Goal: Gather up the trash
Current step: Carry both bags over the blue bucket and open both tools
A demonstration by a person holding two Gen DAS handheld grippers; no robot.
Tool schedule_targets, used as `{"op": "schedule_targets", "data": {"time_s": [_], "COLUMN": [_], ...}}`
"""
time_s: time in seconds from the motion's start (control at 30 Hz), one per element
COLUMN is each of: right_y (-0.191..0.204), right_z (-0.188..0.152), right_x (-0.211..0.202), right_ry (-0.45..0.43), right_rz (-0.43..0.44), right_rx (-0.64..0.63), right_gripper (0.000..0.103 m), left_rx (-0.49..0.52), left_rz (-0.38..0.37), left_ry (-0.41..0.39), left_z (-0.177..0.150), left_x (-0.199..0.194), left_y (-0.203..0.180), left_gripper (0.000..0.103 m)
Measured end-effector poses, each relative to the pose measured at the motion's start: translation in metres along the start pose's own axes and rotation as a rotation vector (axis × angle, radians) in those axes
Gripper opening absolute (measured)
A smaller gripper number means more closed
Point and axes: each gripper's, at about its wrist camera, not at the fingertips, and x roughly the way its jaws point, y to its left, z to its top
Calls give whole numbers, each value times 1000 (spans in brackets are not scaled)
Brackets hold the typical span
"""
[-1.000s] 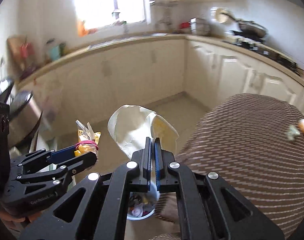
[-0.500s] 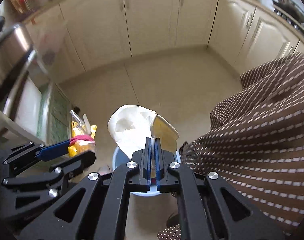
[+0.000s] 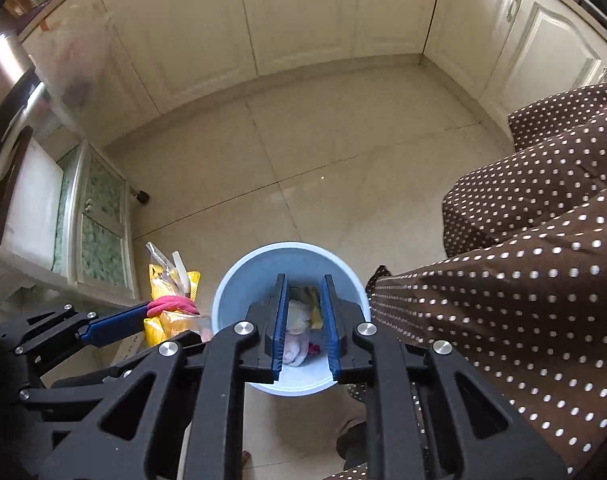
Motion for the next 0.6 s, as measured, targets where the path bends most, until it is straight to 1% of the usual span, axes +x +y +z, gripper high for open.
{"op": "schedule_targets", "data": {"time_s": [0.07,0.1,0.2,0.27,0.4,0.43,0.53,0.6], "right_y": [0,-3,-6,-6,-8,-8,-9,-10], "right_z": [-1,-2,-5,-4,-3,-3,-2,-2], "right_x": [-3,-5,-13,-17,-31,-35,-46,-57], "right_ry": [-16,-23,-50,-70,-109,-118,-140,-162], "right_rz": [-30,-40,-75,-81,-87,-90,-95,-105], "right_rx": [-2,-3,-6,-1,-1,-2,-2,-1], "right_gripper": [21,25,26,27,32,33,40,40], "left_rx": [3,6,24,36,50,52,44,34], "left_rz": [-5,-8,-16,-23,-39,-45,-63,-68], "left_ry": [6,12,21,20,13,12,11,11], "left_z": [3,6,9,12,16,18,22,22], "left_x": [4,5,9,9,4,2,-2,-6], "left_y": [-2,-4,-13,-19,-28,-30,-34,-36], "left_gripper": [42,42,42,42,44,46,47,49]}}
